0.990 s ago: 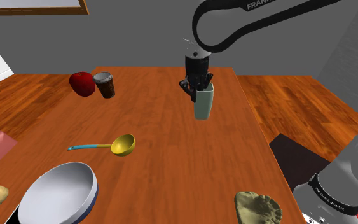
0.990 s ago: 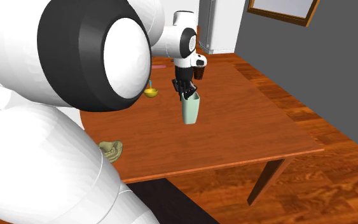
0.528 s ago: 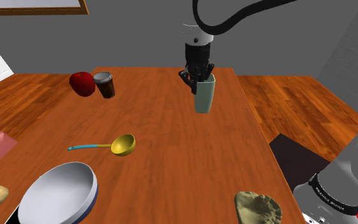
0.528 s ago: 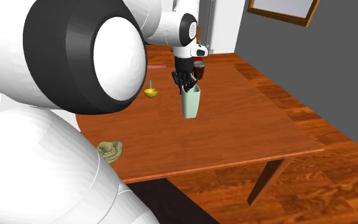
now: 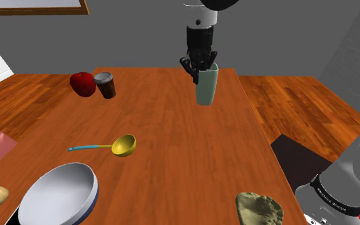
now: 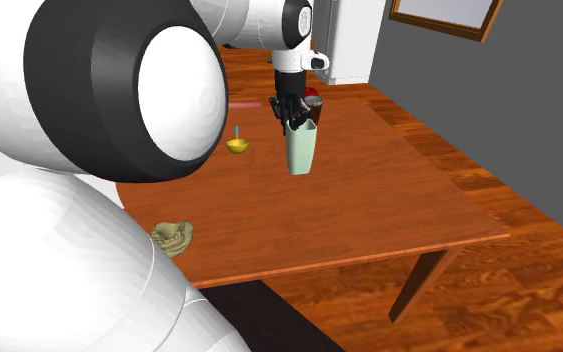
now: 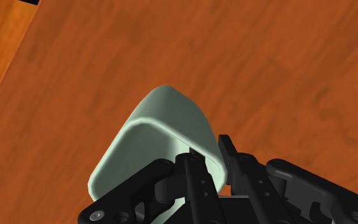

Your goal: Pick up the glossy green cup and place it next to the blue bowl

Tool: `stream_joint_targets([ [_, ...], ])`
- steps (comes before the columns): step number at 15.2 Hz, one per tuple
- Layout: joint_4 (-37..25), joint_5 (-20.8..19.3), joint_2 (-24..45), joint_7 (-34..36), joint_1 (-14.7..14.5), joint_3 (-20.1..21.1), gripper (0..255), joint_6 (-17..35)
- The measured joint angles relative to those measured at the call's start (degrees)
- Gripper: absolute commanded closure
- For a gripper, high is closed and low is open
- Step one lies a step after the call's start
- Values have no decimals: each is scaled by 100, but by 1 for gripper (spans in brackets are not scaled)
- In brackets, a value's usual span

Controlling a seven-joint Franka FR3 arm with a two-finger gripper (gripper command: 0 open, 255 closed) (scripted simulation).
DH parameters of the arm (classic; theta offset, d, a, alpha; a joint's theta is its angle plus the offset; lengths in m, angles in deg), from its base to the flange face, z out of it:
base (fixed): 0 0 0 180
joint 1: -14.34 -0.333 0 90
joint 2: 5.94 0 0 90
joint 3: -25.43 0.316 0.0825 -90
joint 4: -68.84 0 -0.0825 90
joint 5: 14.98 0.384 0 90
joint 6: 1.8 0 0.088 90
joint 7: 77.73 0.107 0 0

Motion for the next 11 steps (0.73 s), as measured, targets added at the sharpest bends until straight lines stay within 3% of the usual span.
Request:
stream_joint_targets([
  [11,-909,-29,72,8,14,-11,255,-841],
])
